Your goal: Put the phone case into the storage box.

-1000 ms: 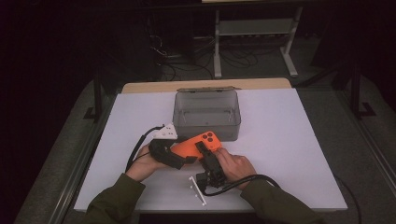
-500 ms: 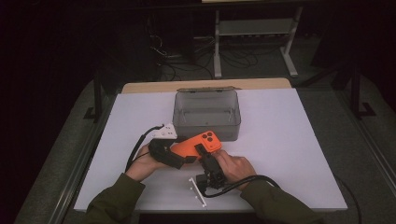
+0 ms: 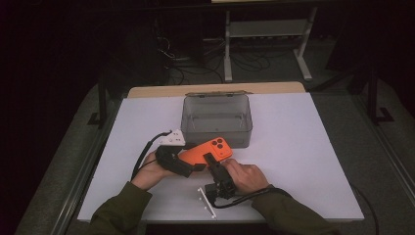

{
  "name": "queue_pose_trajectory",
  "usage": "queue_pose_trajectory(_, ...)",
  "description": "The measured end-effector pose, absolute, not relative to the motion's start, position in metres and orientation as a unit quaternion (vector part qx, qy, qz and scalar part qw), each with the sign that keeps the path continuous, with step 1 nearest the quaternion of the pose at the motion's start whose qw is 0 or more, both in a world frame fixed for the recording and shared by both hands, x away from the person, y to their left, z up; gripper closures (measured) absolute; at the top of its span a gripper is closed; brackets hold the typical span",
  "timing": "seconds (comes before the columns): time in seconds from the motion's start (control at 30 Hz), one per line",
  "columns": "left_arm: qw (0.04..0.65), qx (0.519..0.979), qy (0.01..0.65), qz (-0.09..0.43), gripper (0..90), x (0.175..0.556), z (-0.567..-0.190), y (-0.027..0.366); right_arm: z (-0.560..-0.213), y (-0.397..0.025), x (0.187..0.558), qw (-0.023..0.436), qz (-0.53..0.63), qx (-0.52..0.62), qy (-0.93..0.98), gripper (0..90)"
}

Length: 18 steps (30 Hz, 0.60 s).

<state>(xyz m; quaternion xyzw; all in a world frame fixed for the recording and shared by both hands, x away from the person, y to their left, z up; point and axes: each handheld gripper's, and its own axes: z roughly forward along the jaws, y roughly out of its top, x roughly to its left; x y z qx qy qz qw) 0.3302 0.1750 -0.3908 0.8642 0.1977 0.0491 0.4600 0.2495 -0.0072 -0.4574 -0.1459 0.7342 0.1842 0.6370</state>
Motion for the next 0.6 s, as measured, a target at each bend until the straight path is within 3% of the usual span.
queue_pose_trajectory(0.6, 0.463, 0.863, 0.198, 0.045, 16.7, 0.3302, -0.3906, 0.1749, -0.4585, -0.008, 0.2486, 0.647, 0.182, -0.151, 0.725, 74.6)
